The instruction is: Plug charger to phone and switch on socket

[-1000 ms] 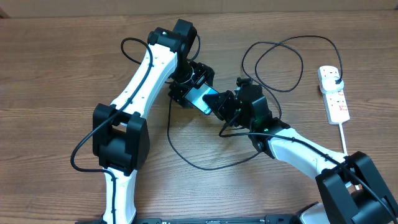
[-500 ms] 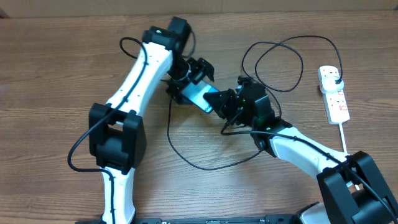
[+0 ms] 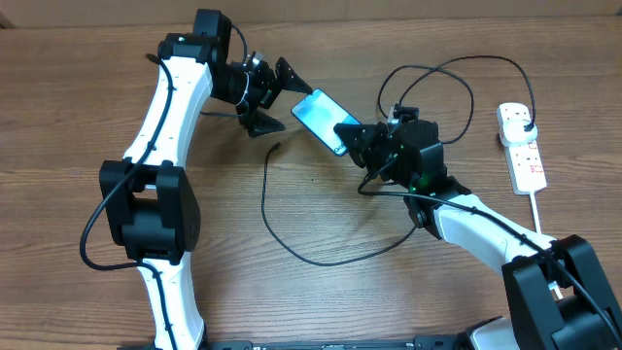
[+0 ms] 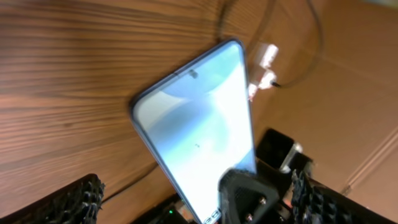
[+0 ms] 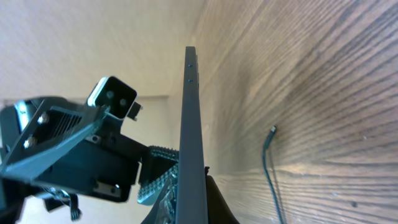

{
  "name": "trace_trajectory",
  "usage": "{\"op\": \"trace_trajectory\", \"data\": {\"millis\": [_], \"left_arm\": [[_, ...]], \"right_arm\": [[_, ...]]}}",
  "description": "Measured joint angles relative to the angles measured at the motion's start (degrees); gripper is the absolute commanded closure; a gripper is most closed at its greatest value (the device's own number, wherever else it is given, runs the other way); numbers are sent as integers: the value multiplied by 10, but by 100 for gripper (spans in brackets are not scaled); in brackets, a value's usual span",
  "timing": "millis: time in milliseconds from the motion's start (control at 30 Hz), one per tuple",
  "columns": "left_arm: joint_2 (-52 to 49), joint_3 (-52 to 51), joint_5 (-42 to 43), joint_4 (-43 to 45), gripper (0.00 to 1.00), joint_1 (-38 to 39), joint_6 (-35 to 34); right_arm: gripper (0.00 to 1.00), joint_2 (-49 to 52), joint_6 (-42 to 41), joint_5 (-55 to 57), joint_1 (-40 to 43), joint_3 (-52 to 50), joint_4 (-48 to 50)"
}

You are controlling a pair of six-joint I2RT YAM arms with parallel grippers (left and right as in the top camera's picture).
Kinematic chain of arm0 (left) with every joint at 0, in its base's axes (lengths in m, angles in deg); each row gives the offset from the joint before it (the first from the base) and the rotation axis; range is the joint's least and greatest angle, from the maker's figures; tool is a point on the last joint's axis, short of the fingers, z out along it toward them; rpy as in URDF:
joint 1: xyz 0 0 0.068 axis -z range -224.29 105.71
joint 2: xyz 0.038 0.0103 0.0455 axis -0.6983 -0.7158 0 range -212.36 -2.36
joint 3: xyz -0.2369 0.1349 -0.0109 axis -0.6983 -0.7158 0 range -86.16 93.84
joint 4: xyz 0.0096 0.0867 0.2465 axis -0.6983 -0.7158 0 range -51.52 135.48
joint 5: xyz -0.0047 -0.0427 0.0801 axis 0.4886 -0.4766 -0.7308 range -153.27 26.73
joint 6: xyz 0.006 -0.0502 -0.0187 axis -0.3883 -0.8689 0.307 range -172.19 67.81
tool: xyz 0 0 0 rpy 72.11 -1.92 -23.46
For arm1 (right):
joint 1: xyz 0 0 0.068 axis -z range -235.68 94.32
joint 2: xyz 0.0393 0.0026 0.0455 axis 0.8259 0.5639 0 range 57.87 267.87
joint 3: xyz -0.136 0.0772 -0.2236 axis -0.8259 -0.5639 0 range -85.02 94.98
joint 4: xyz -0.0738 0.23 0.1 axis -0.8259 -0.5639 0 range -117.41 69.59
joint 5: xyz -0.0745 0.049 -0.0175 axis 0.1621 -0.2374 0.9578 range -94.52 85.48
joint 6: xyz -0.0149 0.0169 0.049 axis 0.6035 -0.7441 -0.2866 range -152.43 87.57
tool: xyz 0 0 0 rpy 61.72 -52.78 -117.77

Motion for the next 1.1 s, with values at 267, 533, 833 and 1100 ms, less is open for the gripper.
{"op": "trace_trajectory", "data": {"millis": [267,533,833,1100], "left_arm": [[0,0,102,51,1,0,14],[0,0,133,60,8,0,12],[0,0,138,123,10,0,-30],[0,0,138,161,19,0,-99]], "right_arm": [[96,0,-51,40,0,33,1],[96,0,-94,70,0,103,-40],[96,0,-167,93,0,117,-58],[96,0,-243,102,-2,124,-52]]}}
